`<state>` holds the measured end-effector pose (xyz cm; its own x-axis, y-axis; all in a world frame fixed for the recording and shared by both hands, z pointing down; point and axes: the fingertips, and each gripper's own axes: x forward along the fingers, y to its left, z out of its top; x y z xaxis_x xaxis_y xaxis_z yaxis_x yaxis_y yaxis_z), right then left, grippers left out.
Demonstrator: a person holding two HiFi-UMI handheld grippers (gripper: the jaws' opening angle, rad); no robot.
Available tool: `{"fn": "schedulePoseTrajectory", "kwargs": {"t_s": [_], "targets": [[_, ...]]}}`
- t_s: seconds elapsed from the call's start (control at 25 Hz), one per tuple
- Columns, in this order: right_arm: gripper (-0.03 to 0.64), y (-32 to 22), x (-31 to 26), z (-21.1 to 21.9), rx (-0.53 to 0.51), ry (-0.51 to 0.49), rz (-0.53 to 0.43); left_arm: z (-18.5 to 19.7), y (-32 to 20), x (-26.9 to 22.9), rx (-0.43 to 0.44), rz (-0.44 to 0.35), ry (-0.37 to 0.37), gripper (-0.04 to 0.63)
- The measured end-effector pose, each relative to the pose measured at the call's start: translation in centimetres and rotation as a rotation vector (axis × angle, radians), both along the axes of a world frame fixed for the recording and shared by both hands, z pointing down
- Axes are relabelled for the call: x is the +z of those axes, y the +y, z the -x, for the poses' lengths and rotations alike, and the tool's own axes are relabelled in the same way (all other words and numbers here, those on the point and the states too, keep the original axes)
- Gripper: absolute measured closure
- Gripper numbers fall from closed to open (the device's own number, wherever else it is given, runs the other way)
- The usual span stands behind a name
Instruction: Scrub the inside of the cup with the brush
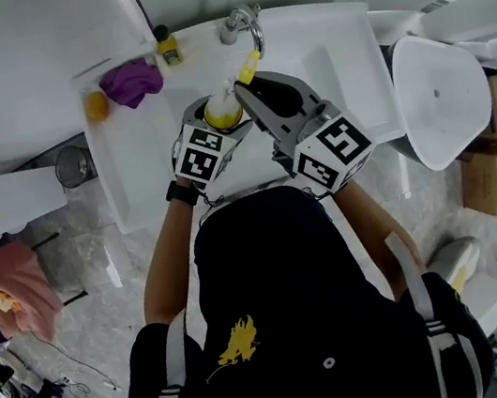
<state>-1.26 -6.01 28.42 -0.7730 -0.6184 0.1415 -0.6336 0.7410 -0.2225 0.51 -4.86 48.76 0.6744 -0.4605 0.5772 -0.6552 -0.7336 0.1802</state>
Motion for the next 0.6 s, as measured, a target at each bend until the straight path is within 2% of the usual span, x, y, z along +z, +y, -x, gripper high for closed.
{"fn": "schedulePoseTrajectory", "kwargs": {"t_s": [0.24,0.48,0.6], "targets": [[0.548,-0.4,-3.4,-1.8,0.023,-0.042,-0.041,0.7,0.0,1.1,-0.019,-0.009,-0.027,0.172],[0.548,-1.5,-3.7,-5.5,0.106,-0.079,-0.015,2.1,0.3,2.6,-0.066,0.010,-0.039,0.172],[0.548,-1.8,-2.7,-7.5,0.156,-0.078,0.012,2.4,0.7,3.1,-0.093,0.011,-0.022,0.172]]}}
